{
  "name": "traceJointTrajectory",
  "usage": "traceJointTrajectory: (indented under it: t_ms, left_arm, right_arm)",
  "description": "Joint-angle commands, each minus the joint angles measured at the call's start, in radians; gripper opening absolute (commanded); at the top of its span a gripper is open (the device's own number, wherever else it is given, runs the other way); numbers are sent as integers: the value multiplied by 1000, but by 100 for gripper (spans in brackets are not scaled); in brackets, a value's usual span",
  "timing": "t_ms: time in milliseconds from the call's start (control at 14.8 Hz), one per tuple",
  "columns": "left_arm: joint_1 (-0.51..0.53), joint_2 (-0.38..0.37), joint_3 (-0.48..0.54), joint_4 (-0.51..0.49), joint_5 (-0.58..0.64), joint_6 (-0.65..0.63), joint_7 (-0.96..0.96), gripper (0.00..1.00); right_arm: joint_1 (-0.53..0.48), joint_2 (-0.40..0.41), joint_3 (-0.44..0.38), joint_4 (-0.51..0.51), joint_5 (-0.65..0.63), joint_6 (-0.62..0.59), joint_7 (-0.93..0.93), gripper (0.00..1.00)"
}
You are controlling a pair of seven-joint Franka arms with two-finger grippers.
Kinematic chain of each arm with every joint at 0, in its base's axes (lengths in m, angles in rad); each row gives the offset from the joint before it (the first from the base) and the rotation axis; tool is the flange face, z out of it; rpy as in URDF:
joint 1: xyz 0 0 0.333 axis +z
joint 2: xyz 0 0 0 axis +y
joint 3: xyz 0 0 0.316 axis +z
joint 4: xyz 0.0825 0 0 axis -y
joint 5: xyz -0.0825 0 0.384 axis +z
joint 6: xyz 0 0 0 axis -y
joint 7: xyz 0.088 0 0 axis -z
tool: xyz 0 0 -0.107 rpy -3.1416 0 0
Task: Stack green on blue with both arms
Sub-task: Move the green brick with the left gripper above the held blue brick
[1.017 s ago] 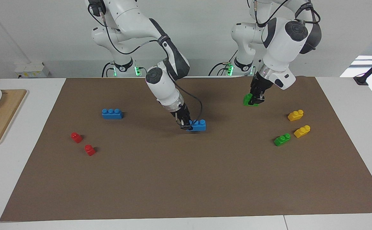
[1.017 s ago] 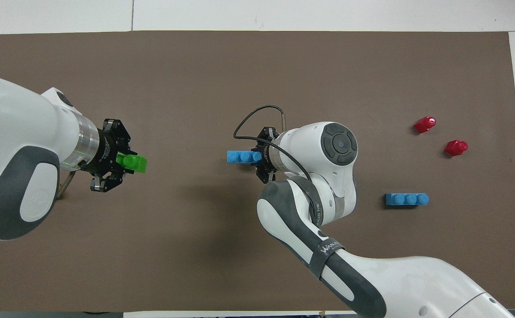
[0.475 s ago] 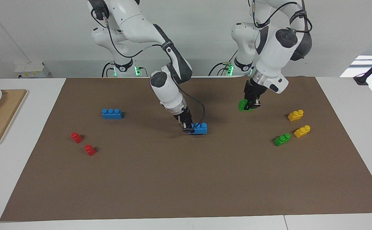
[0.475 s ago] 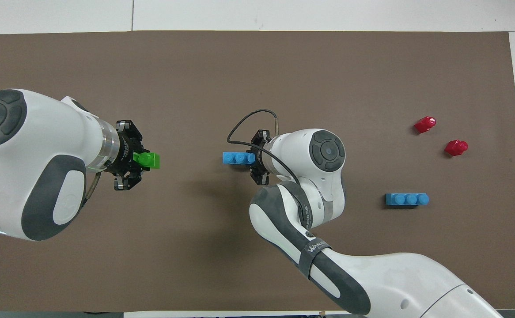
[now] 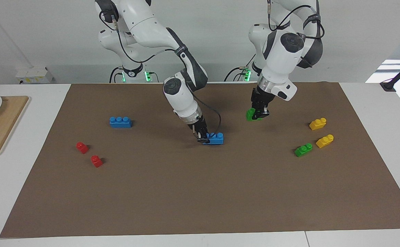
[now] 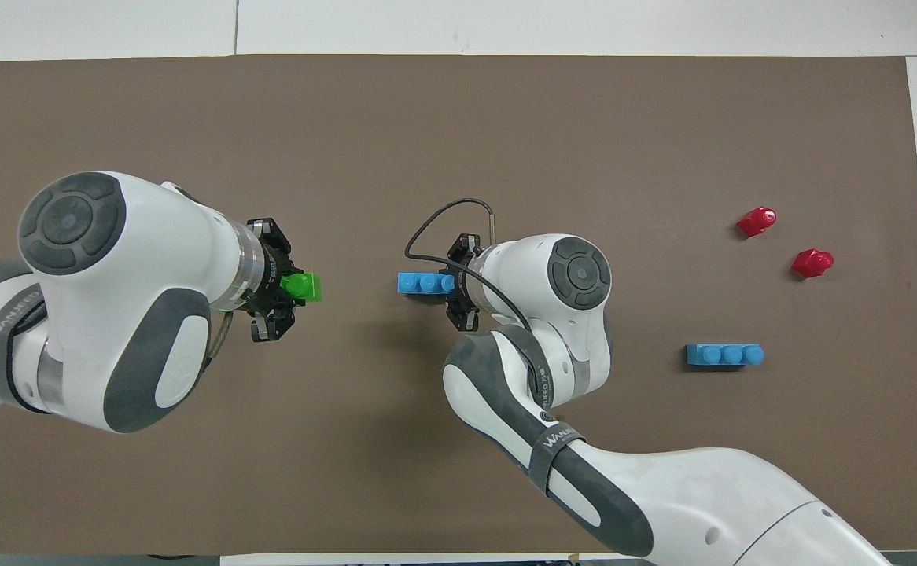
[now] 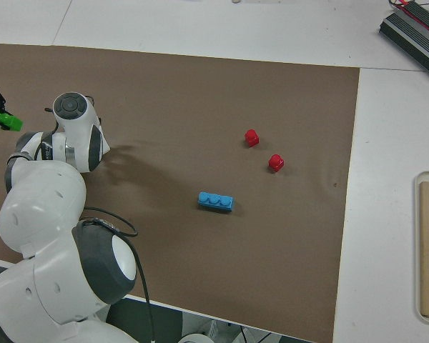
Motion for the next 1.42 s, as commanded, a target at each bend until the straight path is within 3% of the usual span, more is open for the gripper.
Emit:
traceJointTrajectory:
  t_ms: [0, 475, 678, 1356]
  left_arm:
    - [-25, 18, 14, -1, -4, 26, -45, 0]
    - [-69, 102, 12, 61, -4, 59, -167, 0]
    - [-104, 188, 12, 134, -5, 79, -251, 0]
    - [-176, 271, 11, 125, -8, 256, -362, 0]
  right_arm:
    - [2, 11, 0, -20, -18, 50, 28, 0]
    - [11, 31, -1, -20, -18, 73, 28, 0]
    - [11, 29, -1, -25, -18, 74, 25, 0]
    - [2, 27, -1, -34, -18, 78, 17, 0]
